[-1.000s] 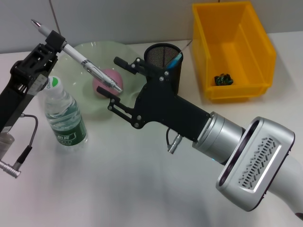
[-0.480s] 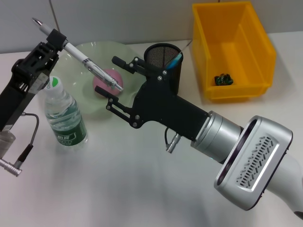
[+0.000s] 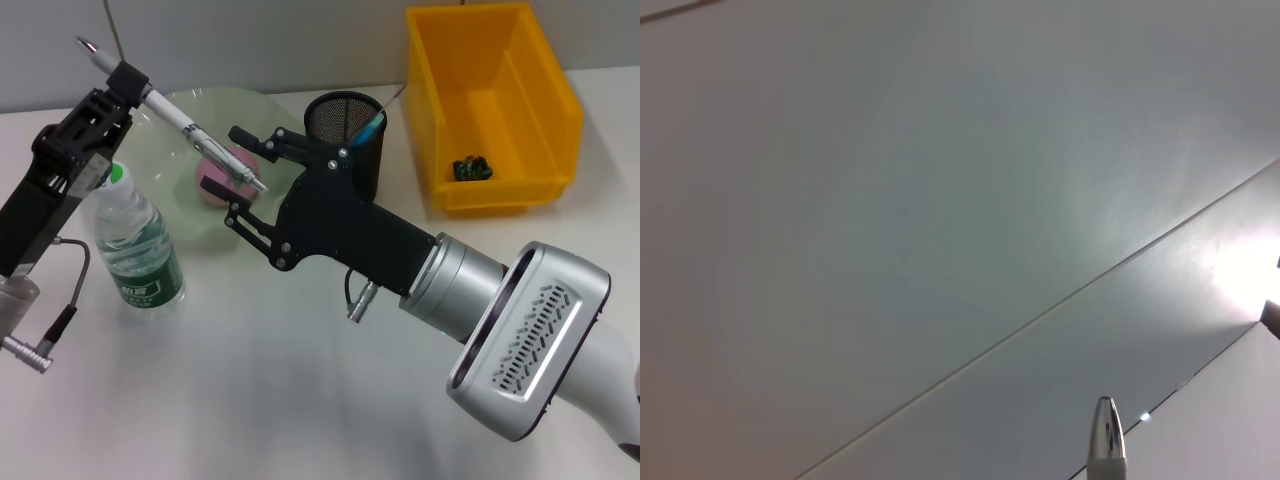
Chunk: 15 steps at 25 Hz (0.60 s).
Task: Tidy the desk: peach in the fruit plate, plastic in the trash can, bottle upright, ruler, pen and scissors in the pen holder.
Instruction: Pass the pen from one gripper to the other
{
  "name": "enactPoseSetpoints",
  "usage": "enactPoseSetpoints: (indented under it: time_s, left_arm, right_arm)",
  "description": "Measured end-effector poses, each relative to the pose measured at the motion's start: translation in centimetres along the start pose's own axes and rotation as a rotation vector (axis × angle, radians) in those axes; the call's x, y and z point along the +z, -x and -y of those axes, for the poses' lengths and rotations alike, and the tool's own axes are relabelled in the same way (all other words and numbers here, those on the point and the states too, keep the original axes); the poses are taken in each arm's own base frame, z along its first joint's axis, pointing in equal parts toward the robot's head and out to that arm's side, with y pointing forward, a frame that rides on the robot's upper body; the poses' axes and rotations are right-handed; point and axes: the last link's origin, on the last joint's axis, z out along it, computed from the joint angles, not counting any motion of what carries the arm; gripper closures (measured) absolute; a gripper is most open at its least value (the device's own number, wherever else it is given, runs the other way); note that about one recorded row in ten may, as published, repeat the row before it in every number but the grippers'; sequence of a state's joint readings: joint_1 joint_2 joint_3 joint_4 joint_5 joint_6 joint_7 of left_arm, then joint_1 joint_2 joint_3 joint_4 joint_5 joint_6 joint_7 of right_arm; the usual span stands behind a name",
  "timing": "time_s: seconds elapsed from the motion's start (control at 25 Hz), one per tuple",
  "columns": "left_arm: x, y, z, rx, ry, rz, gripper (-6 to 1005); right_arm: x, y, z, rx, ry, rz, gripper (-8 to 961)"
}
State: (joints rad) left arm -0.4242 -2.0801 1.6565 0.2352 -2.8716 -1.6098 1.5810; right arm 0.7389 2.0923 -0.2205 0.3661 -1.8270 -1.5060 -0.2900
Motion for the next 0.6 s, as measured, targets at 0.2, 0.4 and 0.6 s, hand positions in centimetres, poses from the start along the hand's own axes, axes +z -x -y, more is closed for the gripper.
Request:
enactPoseSetpoints:
  time_s: [0.2, 0.4, 0.6]
  left_arm:
    - [0.12, 0.02, 0.01, 0.001, -0.001, 0.001, 843]
    - [0.05, 0.03, 0.02, 0.001, -0.002, 0.000, 843]
    - [0.05, 0.02, 0.01, 0.001, -0.002, -0.001, 843]
  right_arm:
    - [0.22, 0.02, 0.19, -0.002, -0.007, 0.002, 545]
    - [0.38, 0.07, 0.28, -0.003, -0.007, 0.005, 578]
    - [0.46, 0.09, 0.30, -0.003, -0.006, 0.007, 638]
